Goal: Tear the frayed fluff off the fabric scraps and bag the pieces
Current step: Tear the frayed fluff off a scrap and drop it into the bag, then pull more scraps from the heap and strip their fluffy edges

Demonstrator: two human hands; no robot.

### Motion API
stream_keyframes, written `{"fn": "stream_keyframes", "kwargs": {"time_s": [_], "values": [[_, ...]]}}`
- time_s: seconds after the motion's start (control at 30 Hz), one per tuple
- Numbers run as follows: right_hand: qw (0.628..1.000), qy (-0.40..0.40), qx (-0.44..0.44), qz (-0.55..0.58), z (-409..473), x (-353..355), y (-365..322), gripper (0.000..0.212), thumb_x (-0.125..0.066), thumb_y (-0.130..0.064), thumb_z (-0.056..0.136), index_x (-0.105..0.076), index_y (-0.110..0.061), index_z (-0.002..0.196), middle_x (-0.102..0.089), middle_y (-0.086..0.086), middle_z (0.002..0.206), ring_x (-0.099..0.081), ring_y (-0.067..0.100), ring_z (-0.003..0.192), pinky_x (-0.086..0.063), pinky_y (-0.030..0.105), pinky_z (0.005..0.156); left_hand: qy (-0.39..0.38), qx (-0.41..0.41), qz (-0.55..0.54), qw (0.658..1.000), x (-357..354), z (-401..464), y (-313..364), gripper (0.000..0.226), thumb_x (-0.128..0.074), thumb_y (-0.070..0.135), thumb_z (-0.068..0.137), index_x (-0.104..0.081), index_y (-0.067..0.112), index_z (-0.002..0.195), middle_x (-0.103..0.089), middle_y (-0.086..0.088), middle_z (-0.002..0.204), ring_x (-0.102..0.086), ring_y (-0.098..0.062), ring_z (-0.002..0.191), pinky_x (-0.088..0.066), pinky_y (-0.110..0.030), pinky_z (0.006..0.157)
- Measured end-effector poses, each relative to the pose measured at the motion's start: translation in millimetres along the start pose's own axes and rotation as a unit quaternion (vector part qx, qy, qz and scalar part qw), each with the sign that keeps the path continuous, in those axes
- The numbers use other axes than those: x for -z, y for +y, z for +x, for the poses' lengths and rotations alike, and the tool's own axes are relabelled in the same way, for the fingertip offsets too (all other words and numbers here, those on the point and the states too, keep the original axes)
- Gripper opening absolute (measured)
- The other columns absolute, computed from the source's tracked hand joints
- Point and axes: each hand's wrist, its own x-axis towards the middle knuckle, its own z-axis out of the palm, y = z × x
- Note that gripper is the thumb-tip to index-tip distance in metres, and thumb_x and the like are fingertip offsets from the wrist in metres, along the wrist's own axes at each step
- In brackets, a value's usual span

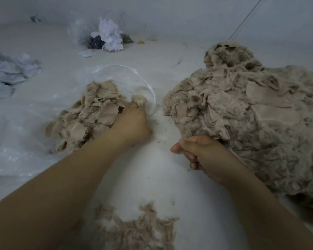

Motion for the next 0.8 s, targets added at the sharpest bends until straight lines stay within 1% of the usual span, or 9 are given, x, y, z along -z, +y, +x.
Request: {"fn": "stream_keyframes", "kwargs": {"time_s": [0.03,0.13,0.23,0.4,0.5,0.6,0.63,0.7,0.8], "values": [[1.000,0.000,0.000,-0.001,-0.3,0.0,-0.3,0.033,-0.049,-0.021,0.101,-0.072,-0.008,0.082,-0.030,-0.002,0.052,-0.027,0.009,0.047,-0.034,0.017,0.043,0.004,0.001,-0.002,1.000,-0.4,1.3,-0.3,0.054,-0.067,0.021,0.078,-0.051,0.005,0.127,-0.049,-0.016,0.126,-0.047,-0.037,0.119,-0.048,-0.044,0.091],[1.000,0.002,0.002,-0.001,-1.9,-0.6,-1.6,0.032,-0.049,-0.021,0.101,-0.072,-0.007,0.083,-0.030,0.000,0.054,-0.028,0.009,0.048,-0.036,0.016,0.043,0.059,-0.032,-0.027,0.997,-1.0,3.4,-2.8,0.014,-0.058,-0.004,0.075,-0.055,0.007,0.082,-0.057,-0.012,0.089,-0.060,-0.035,0.094,-0.042,-0.034,0.067],[1.000,0.006,0.002,-0.001,-2.4,-1.4,-2.2,0.032,-0.049,-0.021,0.101,-0.071,-0.007,0.083,-0.030,0.000,0.054,-0.027,0.010,0.050,-0.035,0.016,0.043,0.071,-0.039,-0.029,0.996,0.2,1.4,-7.3,0.025,-0.059,-0.012,0.073,-0.049,0.007,0.061,-0.051,-0.010,0.068,-0.061,-0.037,0.078,-0.033,-0.029,0.060],[1.000,0.024,-0.005,0.006,0.3,-3.5,-1.1,0.030,-0.051,-0.021,0.100,-0.071,-0.007,0.083,-0.029,-0.001,0.052,-0.025,0.010,0.048,-0.030,0.017,0.043,0.022,-0.052,-0.222,0.973,6.0,-15.6,11.3,0.019,-0.061,0.000,0.089,-0.064,0.002,0.070,-0.060,-0.012,0.067,-0.059,-0.019,0.048,-0.045,-0.027,0.041],[0.998,0.053,-0.006,0.014,2.6,-5.6,0.0,0.030,-0.058,-0.030,0.096,-0.070,-0.003,0.090,-0.033,-0.007,0.045,-0.025,0.008,0.045,-0.027,0.017,0.040,-0.041,-0.113,-0.231,0.966,8.7,-30.5,32.0,0.014,-0.067,0.005,0.087,-0.069,-0.004,0.077,-0.064,-0.015,0.071,-0.052,-0.014,0.056,-0.045,-0.032,0.052],[0.994,0.106,-0.011,0.012,6.0,-10.0,-0.7,0.036,-0.065,-0.044,0.089,-0.062,-0.011,0.075,-0.029,-0.009,0.043,-0.024,0.007,0.040,-0.025,0.019,0.038,-0.085,-0.145,-0.255,0.952,12.3,-39.9,39.8,0.026,-0.068,0.009,0.088,-0.062,0.001,0.064,-0.053,0.000,0.052,-0.041,-0.006,0.047,-0.035,-0.021,0.045],[0.992,0.123,-0.010,0.001,7.4,-11.9,-0.8,0.038,-0.066,-0.045,0.088,-0.055,-0.014,0.070,-0.029,-0.009,0.041,-0.024,0.007,0.036,-0.024,0.018,0.037,-0.098,-0.149,-0.263,0.948,13.7,-41.9,40.7,0.027,-0.070,0.011,0.088,-0.061,-0.001,0.064,-0.052,-0.005,0.051,-0.041,-0.006,0.046,-0.035,-0.019,0.045],[0.988,0.151,-0.007,-0.015,11.0,-15.3,-0.4,0.044,-0.066,-0.043,0.090,-0.045,-0.017,0.061,-0.029,-0.008,0.038,-0.024,0.006,0.032,-0.023,0.019,0.034,-0.107,-0.156,-0.259,0.947,17.5,-45.3,41.6,0.015,-0.075,0.013,0.085,-0.071,0.000,0.077,-0.067,-0.011,0.065,-0.051,-0.005,0.051,-0.043,-0.017,0.050],[0.987,0.159,-0.016,0.017,15.5,-17.8,0.4,0.037,-0.057,-0.024,0.099,-0.050,-0.015,0.064,-0.029,-0.007,0.038,-0.021,0.006,0.031,-0.019,0.016,0.033,-0.103,-0.153,-0.275,0.944,20.6,-46.3,37.6,0.007,-0.080,0.016,0.081,-0.079,0.015,0.088,-0.076,0.004,0.083,-0.067,-0.001,0.071,-0.054,-0.015,0.066]]}}
